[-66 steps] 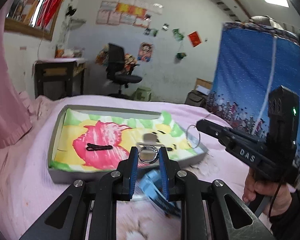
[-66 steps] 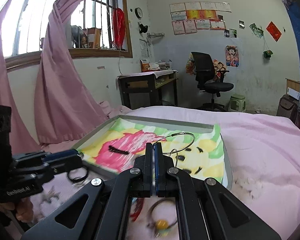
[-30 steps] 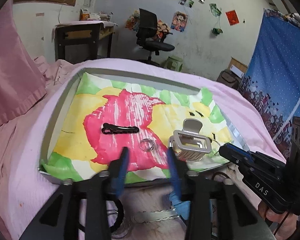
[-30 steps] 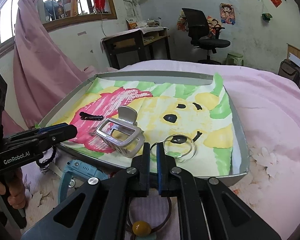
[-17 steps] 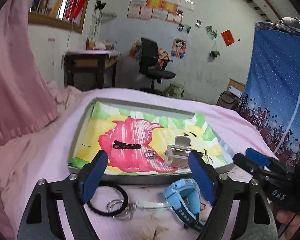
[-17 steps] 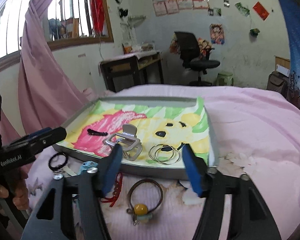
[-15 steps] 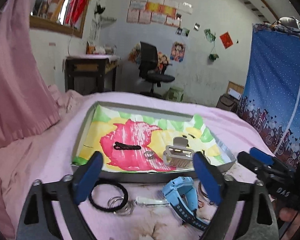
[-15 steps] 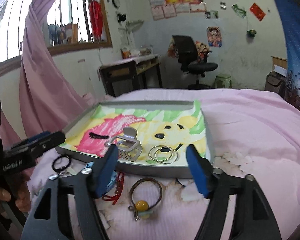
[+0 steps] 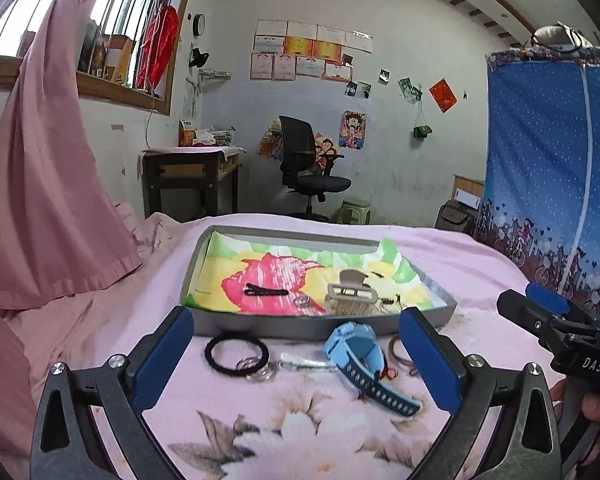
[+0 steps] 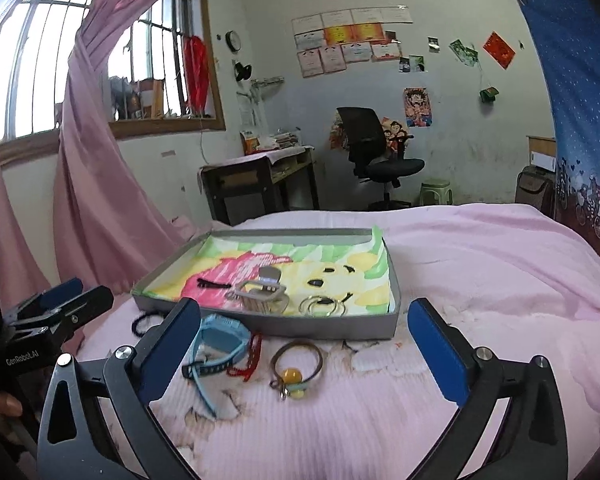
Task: Organize jewelry
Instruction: 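Withdraw both grippers from the tray, then move the left gripper to the blue smartwatch while the right approaches the yellow-bead ring, then grasp the blue smartwatch with the left gripper while the right grasps the yellow-bead ring, then carry the smartwatch and bead ring into the tray and open both grippers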
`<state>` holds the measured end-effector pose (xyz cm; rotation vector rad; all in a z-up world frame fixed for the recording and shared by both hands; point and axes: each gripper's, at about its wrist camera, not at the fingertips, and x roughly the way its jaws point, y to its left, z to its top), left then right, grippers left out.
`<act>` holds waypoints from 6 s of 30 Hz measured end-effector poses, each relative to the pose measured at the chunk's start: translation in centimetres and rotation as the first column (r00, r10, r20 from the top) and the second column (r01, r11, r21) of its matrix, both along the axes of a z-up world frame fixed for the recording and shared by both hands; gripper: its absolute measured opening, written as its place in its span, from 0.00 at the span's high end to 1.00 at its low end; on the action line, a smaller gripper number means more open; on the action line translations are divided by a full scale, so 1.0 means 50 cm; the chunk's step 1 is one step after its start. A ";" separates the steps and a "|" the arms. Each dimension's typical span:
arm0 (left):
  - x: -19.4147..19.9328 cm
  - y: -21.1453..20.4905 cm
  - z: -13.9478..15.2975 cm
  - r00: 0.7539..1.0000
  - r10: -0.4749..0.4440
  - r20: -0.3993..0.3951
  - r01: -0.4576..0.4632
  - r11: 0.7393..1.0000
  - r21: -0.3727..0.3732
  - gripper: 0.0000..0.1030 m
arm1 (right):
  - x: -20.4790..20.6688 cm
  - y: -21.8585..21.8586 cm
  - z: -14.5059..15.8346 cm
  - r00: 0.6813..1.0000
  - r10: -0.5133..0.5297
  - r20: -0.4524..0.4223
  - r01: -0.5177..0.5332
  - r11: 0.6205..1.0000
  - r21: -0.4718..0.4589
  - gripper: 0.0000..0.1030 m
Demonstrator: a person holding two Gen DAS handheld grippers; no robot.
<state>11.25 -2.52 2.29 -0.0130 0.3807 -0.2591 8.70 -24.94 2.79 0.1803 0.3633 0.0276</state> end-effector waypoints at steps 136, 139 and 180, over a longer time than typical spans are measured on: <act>0.130 -0.027 0.003 0.991 -0.064 -0.119 0.047 0.989 -0.141 0.90 | 0.170 -0.029 -0.025 0.998 0.042 -0.056 -0.042 0.999 -0.001 0.77; 0.158 -0.017 0.000 0.989 -0.047 -0.140 0.026 0.989 -0.144 0.90 | 0.203 -0.028 -0.035 0.996 0.046 -0.076 -0.045 0.999 0.013 0.77; 0.280 -0.007 -0.076 0.927 0.017 -0.374 -0.084 0.983 -0.166 0.82 | 0.306 -0.003 -0.136 0.944 0.114 -0.310 -0.108 0.994 0.035 0.76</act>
